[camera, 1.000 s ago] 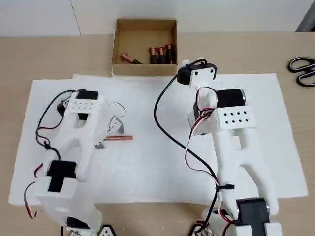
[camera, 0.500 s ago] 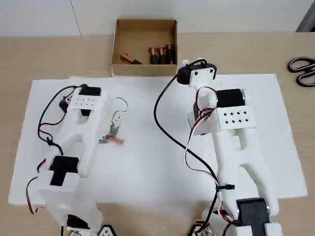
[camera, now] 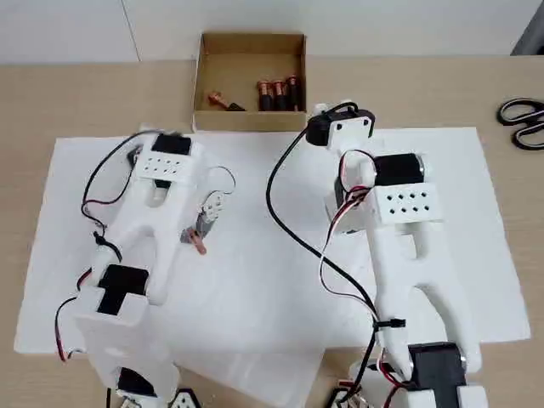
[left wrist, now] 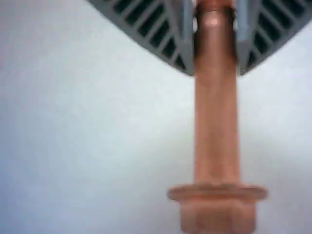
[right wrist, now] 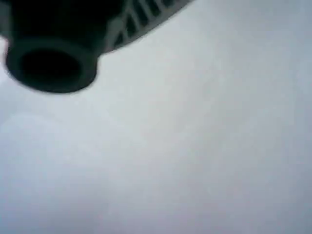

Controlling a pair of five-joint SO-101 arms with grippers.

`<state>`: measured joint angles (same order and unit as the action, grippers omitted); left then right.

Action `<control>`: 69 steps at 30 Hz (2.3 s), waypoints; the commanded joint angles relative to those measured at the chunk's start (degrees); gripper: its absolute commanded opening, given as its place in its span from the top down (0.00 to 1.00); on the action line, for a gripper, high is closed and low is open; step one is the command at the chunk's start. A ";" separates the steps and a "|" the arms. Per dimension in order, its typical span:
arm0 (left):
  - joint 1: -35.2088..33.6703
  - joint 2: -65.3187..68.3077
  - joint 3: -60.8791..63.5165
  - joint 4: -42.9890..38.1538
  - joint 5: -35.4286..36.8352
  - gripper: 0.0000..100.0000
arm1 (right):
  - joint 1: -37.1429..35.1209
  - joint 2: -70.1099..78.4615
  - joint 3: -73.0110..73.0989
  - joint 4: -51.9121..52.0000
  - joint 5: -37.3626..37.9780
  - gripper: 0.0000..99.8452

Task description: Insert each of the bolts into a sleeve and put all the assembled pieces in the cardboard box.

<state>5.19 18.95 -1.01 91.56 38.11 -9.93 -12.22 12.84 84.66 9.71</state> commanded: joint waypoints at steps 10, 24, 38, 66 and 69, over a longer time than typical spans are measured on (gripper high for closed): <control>-4.66 4.48 -3.03 2.81 -39.56 1.00 | 0.22 -2.51 -0.53 -0.22 0.00 1.00; -6.59 0.09 -3.21 1.49 -42.37 0.94 | 0.13 -2.51 -0.53 -0.22 0.00 0.99; -6.68 4.13 -2.86 -4.31 -40.79 0.94 | 0.13 -2.51 3.25 -3.91 0.00 0.99; -6.68 2.81 0.40 -10.02 -39.82 1.00 | 0.31 -3.03 3.16 -4.70 0.09 1.00; -6.95 -1.05 -2.15 -7.03 -39.82 1.00 | 0.31 -3.12 3.08 -4.70 0.35 1.00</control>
<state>-1.05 22.81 -0.04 82.15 -1.71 -10.11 -12.22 16.62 80.79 9.71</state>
